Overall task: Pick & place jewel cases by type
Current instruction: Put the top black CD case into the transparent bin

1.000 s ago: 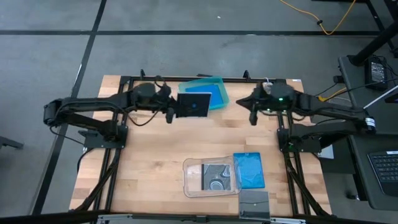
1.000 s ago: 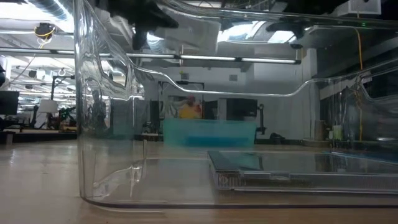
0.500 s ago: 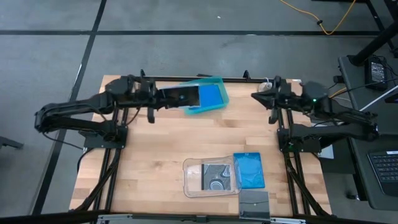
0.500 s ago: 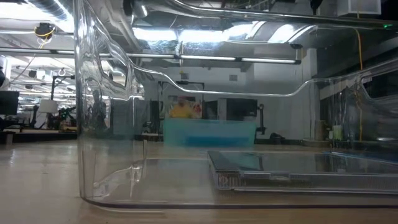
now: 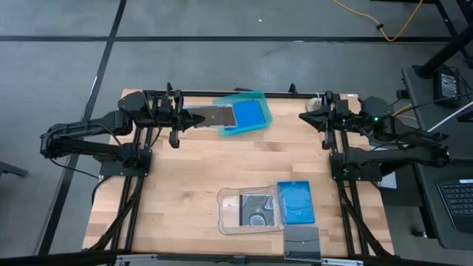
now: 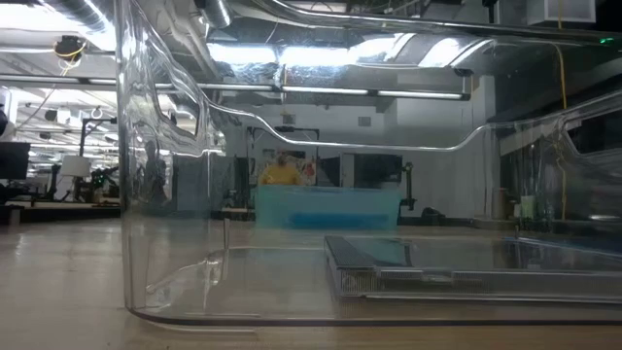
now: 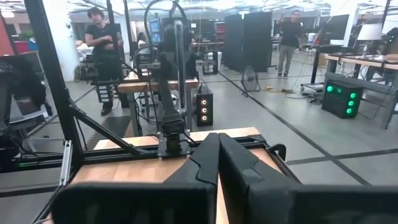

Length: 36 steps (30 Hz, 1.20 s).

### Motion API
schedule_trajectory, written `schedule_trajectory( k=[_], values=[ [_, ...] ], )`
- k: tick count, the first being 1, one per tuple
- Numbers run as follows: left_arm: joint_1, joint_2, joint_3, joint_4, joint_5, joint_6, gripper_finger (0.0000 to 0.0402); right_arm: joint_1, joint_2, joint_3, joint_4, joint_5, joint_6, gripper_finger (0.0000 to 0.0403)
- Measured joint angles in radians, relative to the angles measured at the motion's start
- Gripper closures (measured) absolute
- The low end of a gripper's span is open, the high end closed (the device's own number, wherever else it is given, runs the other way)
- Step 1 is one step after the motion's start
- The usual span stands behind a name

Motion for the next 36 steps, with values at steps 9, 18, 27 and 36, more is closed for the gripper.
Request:
schedule_trajectory(
  k=[9, 18, 27, 36],
  values=[
    [0.0, 0.048, 0.181, -0.178, 0.007, 0.157, 0.0386, 0.0, 0.002, 0.0, 0.001, 0.001, 0.003, 0.0382],
    [-0.001, 0.132, 0.361, -0.27, 0.007, 0.33, 0.0386, 0.0, 0.007, 0.0, 0.001, 0.002, -0.002, 0.0394],
    [-0.044, 0.18, 0.475, -0.278, -0.033, 0.547, 0.0386, 0.0, 0.018, 0.0, -0.002, 0.002, -0.003, 0.0377],
    [-0.182, 0.223, 0.554, -0.304, -0.273, 0.842, 0.0386, 0.0, 0.02, 0.0, -0.003, 0.002, -0.003, 0.0395]
  ],
)
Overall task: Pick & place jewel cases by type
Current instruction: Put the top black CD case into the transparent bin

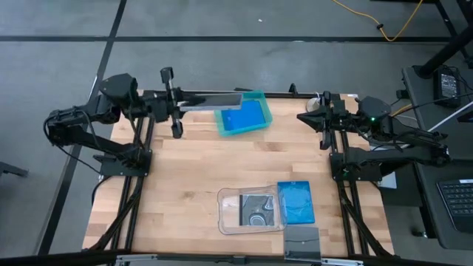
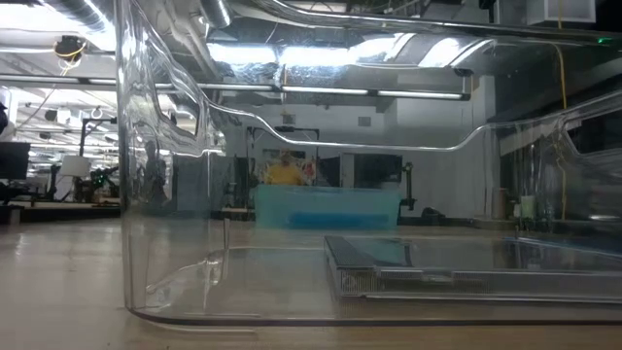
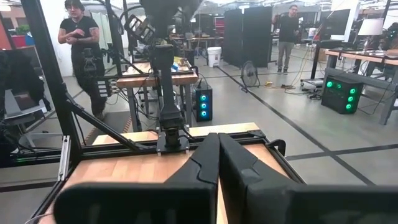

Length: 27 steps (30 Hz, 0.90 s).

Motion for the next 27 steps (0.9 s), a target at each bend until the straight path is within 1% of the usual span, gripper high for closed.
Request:
schedule_trajectory(
  k=[9, 15, 18, 22, 27],
  values=[
    [-0.186, 0.08, 0.061, 0.005, -0.292, 0.316, 0.0386, 0.0, 0.0, 0.0, -0.001, 0.0, 0.005, 0.0378],
    [-0.296, 0.14, 0.078, 0.047, -0.52, 0.605, 0.0386, 0.0, 0.0, 0.0, -0.001, 0.0, 0.003, 0.039],
    [-0.335, 0.166, 0.078, 0.072, -0.611, 0.741, 0.0386, 0.0, 0.0, 0.0, -0.001, 0.0, 0.0, 0.0394],
    [-0.38, 0.185, 0.078, 0.095, -0.649, 0.871, 0.0386, 0.0, 0.0, 0.0, -0.001, 0.0, 0.0, 0.0391],
    [-0.416, 0.189, 0.078, 0.117, -0.654, 0.911, 0.0386, 0.0, 0.0, 0.0, -0.002, 0.0, 0.0, 0.038]
  ],
)
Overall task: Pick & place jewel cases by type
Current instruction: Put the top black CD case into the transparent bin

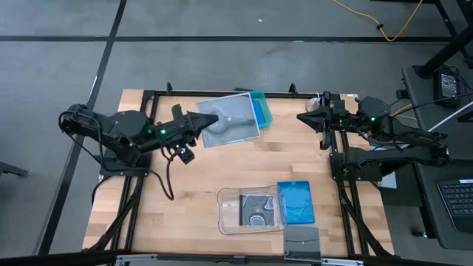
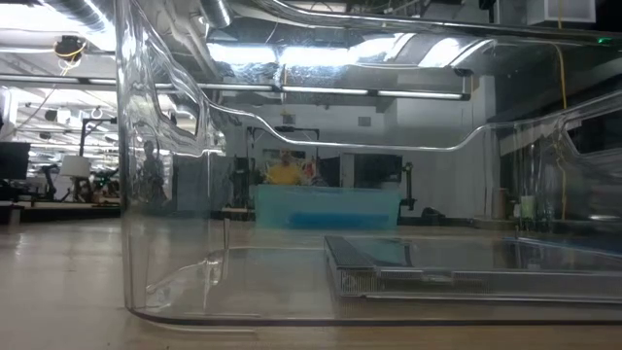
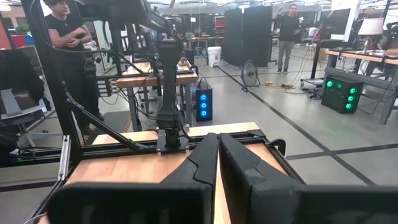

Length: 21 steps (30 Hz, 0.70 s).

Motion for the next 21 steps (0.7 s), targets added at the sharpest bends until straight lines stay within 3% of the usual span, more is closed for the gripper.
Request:
schedule_trajectory(
  k=[4, 8, 21],
  values=[
    [-0.014, 0.0, 0.0, 0.031, -0.002, -0.018, 0.0386, 0.0, 0.0, 0.0, -0.01, 0.0, 0.0, 0.0385],
    [-0.019, -0.001, 0.0, 0.044, -0.002, -0.152, 0.0386, 0.0, 0.0, 0.0, -0.022, 0.0, 0.002, 0.0393],
    [-0.018, -0.021, 0.0, 0.049, -0.003, -0.919, 0.0386, 0.0, 0.0, 0.0, -0.027, 0.0, 0.003, 0.0383]
  ],
)
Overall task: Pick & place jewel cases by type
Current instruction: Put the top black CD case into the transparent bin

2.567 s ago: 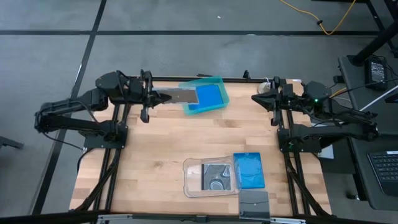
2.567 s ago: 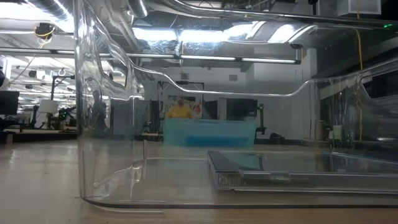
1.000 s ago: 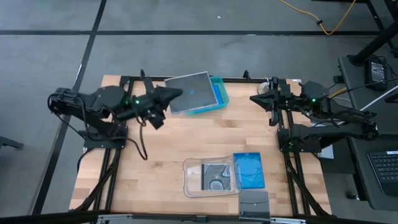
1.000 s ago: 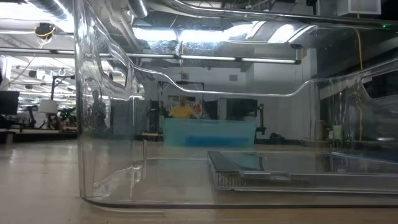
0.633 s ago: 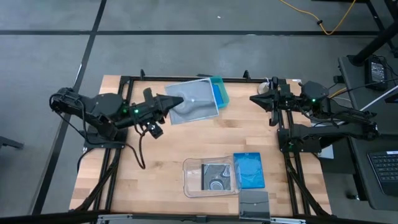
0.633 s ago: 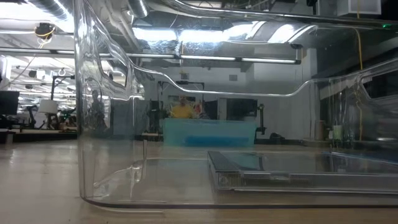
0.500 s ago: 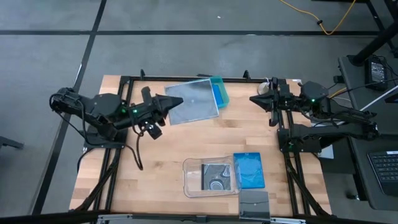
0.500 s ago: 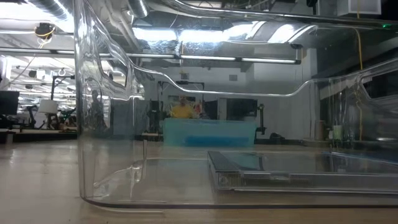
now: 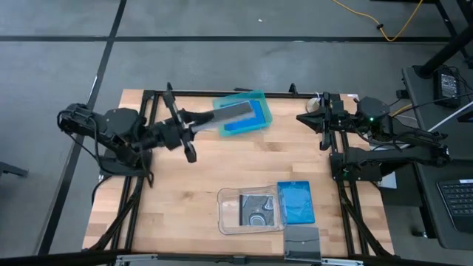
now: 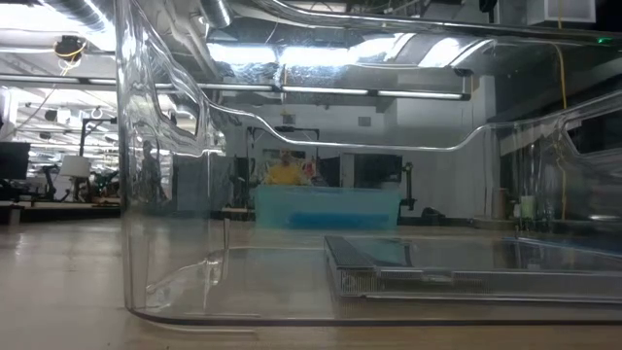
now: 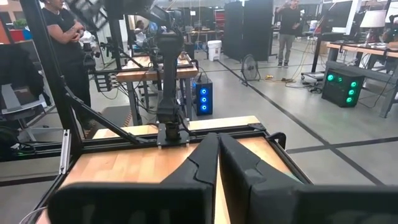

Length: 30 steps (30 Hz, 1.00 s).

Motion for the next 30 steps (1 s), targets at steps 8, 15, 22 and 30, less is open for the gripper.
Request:
schedule_trajectory(
  k=[8, 15, 22, 30],
  values=[
    [0.016, -0.074, 0.0, -0.015, 0.006, -0.551, 0.0386, 0.0, 0.0, 0.0, -0.006, 0.0, 0.0, 0.0394],
    [0.06, -0.176, 0.0, -0.089, 0.112, -1.194, 0.0386, 0.0, 0.0, 0.0, -0.01, -0.008, 0.0, 0.038],
    [0.058, -0.21, 0.0, -0.1, 0.161, -1.311, 0.0386, 0.0, 0.0, 0.0, -0.01, -0.009, 0.008, 0.0378],
    [0.078, -0.193, 0.0, -0.245, 0.149, -1.36, 0.0386, -0.027, 0.012, 0.024, -0.04, -0.065, 0.11, 0.0377]
  ],
)
